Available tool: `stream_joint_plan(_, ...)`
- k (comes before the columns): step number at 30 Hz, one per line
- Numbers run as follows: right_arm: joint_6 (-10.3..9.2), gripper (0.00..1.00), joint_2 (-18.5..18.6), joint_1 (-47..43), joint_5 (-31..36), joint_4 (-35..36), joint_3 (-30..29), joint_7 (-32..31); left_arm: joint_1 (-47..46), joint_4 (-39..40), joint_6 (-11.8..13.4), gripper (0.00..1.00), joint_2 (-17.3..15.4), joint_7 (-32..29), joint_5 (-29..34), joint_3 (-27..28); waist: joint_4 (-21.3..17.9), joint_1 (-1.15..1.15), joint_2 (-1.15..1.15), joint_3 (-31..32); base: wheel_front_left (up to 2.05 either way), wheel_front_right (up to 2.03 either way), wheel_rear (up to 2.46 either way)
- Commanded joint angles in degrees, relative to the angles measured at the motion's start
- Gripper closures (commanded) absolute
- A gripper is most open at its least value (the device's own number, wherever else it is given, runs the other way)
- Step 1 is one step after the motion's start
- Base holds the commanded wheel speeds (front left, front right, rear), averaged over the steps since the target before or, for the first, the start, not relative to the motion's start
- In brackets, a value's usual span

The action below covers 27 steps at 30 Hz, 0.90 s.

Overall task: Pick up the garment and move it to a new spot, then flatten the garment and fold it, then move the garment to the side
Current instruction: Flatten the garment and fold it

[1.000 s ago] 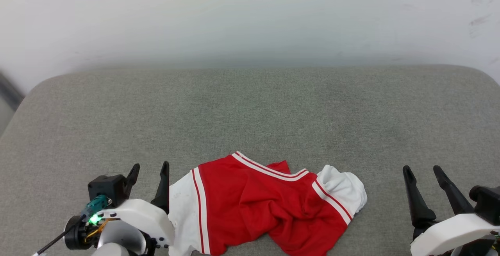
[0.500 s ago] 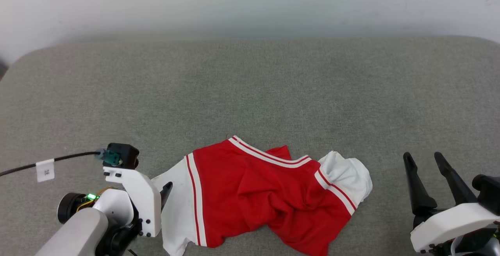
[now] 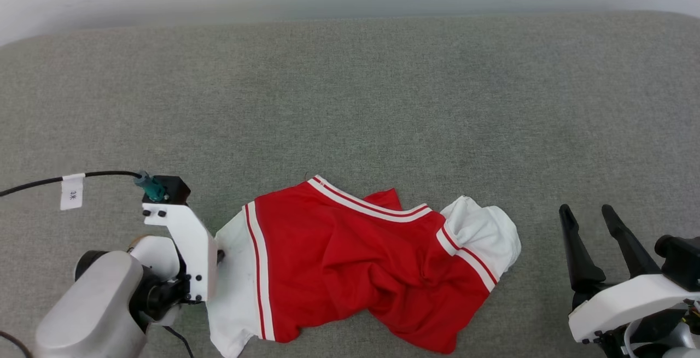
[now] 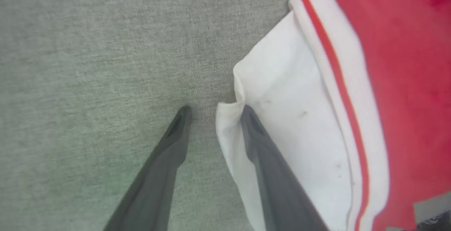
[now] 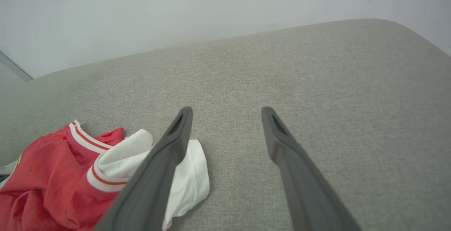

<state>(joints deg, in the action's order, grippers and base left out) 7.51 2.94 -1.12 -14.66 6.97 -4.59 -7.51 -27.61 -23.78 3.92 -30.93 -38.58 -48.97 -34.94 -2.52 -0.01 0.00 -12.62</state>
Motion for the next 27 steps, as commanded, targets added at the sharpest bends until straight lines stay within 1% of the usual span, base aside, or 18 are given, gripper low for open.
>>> stream_joint_plan(1,-0.04,0.0,-0.1,1.2,0.1,-0.3,0.0,0.2,3.7,-2.7,-0.9,1.0,3.8,-0.3,-0.7,-2.8,0.0,0.01,0.0,0.2,0.0,0.0,0.0)
stream_joint_plan(4,-0.04,0.0,-0.1,1.0,0.2,-0.7,-0.4,0.0,3.1,-3.3,-0.8,1.0,4.1,4.5,0.7,-1.9,0.3,0.01,0.0,1.0,0.0,0.0,0.0)
stream_joint_plan(7,-0.04,0.0,-0.1,0.2,0.1,-0.9,-1.1,-0.5,2.5,-2.5,0.4,1.0,4.5,10.0,1.8,-0.2,1.1,0.01,0.0,2.3,0.0,0.0,0.0)
stream_joint_plan(11,-0.04,0.0,-0.1,-0.5,-0.3,-1.6,-2.5,-1.8,2.7,0.2,2.7,1.0,3.8,16.3,3.0,2.3,2.1,0.01,0.0,4.2,0.0,0.0,0.0)
stream_joint_plan(15,-0.04,0.0,-0.1,-0.4,-0.7,-3.0,-3.9,-4.9,3.8,4.3,5.3,1.0,3.0,20.9,4.6,3.7,3.0,0.01,0.0,6.1,0.0,0.0,0.0)
stream_joint_plan(18,-0.03,0.0,0.9,1.3,-2.0,-5.2,-4.3,-9.3,5.0,8.4,7.3,1.0,2.0,22.9,5.7,4.6,3.3,0.01,0.0,6.7,0.0,0.0,0.0)
stream_joint_plan(22,-0.03,0.0,4.5,5.3,-5.6,-9.8,-2.6,-19.7,6.5,14.1,9.5,1.0,1.1,24.2,6.7,5.1,3.9,0.01,0.0,6.4,0.0,0.0,0.0)
stream_joint_plan(27,-0.04,0.0,8.8,12.6,-9.3,-14.5,2.1,-32.4,5.9,19.6,11.0,1.0,0.6,23.9,7.9,4.8,5.7,0.01,0.0,3.5,0.0,0.0,0.0)
